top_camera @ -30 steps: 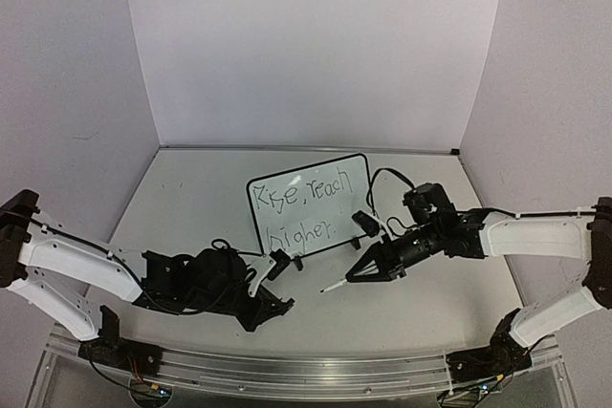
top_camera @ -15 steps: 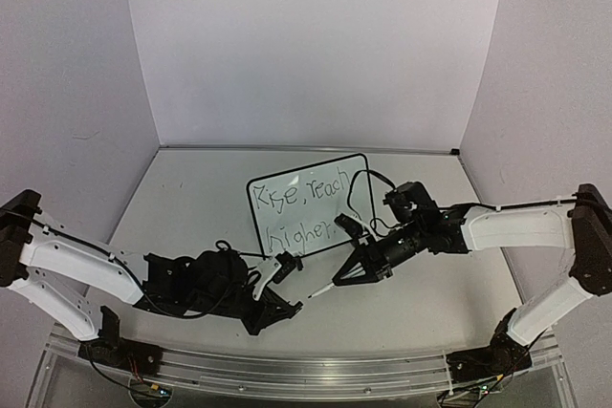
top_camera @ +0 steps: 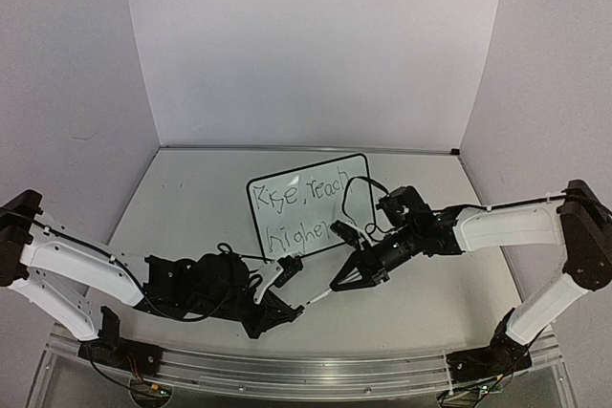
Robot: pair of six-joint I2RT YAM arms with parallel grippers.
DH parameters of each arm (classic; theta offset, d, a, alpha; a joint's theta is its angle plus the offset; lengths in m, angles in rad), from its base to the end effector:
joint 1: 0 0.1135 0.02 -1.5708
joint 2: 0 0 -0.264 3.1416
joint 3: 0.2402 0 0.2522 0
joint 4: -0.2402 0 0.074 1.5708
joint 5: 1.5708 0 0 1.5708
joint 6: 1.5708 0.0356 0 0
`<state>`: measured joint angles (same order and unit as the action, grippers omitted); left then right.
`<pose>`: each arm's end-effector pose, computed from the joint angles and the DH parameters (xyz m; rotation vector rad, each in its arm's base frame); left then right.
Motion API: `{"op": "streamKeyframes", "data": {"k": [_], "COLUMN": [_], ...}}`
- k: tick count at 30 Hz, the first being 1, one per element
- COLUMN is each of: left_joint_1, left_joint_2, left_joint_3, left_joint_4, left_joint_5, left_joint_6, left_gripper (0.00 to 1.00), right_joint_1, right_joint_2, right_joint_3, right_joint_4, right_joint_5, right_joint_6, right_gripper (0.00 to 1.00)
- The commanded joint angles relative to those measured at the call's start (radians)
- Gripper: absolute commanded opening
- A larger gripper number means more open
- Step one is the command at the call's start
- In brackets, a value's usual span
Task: Write a sentence on the whiteboard
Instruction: Insert the whiteboard marker without the cap into the pen cap.
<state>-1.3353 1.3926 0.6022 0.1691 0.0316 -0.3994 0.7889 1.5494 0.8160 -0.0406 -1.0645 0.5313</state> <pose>0.0636 -0.2699 0.1777 1.0901 2.1141 -0.9566 0.1905 0.2361 0.1942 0.9205 -2.3608 -1.7790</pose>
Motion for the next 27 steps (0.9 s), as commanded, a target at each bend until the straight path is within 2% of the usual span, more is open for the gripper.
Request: {"op": "streamKeyframes", "data": {"k": [1,27], "left_joint_1": [-0.006,-0.013], "left_joint_2": [0.002,-0.006], "left_joint_3": [0.034,0.028], "left_joint_4": [0.043,0.047], "left_joint_5": [0.004,-0.01], "left_joint_6": [0.013,0.011], "left_gripper": [0.0,0.0], "right_joint_1": [0.008,0.026], "right_joint_2": [0.016,0.085], "right_joint_3": [0.046,0.055], "right_joint_4": [0.023,0.028], "right_joint_5": [-0.008,-0.033], "right_joint_6": [-0.02,-0.031], "right_gripper": [0.0,0.0]}}
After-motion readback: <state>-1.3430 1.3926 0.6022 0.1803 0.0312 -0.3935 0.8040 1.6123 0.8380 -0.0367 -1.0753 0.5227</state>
